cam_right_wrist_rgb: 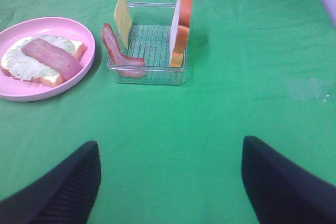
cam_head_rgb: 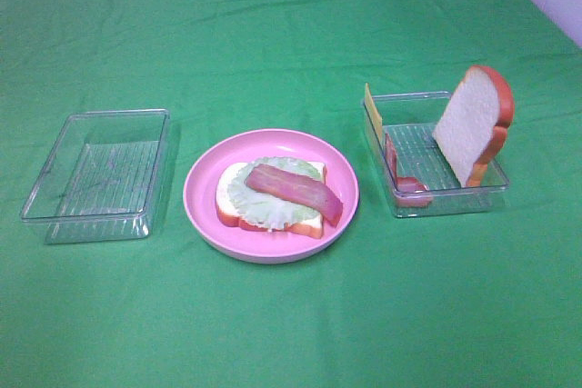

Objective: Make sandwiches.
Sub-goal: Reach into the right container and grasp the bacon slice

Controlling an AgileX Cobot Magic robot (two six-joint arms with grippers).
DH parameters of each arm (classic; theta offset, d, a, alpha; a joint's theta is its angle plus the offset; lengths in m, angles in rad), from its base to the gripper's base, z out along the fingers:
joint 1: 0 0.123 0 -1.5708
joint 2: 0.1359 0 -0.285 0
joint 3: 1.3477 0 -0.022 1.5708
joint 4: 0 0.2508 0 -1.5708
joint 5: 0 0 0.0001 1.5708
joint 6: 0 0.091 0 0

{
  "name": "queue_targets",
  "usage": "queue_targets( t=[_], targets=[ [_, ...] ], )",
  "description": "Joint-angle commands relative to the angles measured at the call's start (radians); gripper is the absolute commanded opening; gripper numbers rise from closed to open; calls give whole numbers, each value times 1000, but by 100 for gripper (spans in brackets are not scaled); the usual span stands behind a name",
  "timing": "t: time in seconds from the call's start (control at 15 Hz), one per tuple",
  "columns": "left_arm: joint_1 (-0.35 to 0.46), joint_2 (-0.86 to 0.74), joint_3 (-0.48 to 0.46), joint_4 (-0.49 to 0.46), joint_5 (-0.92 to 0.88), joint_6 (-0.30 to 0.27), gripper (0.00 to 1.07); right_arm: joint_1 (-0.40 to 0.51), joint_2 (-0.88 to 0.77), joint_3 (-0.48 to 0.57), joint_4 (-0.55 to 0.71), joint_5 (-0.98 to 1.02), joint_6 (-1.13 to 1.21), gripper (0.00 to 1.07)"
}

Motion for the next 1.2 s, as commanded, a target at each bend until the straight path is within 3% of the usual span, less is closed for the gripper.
queue_targets(
  t=[0.07, 0.33, 0.8, 1.07, 1.2],
  targets=[
    [-4, -117, 68, 30, -40, 7, 63, -5, -15, 1, 1, -10, 1, 71],
    [-4, -301, 165, 57, -98, 7, 63, -5, 73, -7, 1, -23, 5, 71],
    [-4, -315, 165, 45, -95, 10, 63, -5, 527, -46, 66, -346, 4, 71],
    [-4, -315, 167, 45, -96, 10, 63, -5, 845, -207, 141, -333, -35, 67],
    [-4, -315, 167, 45, -96, 10, 63, -5, 1021, -324, 245, -297, -114, 67]
  ],
)
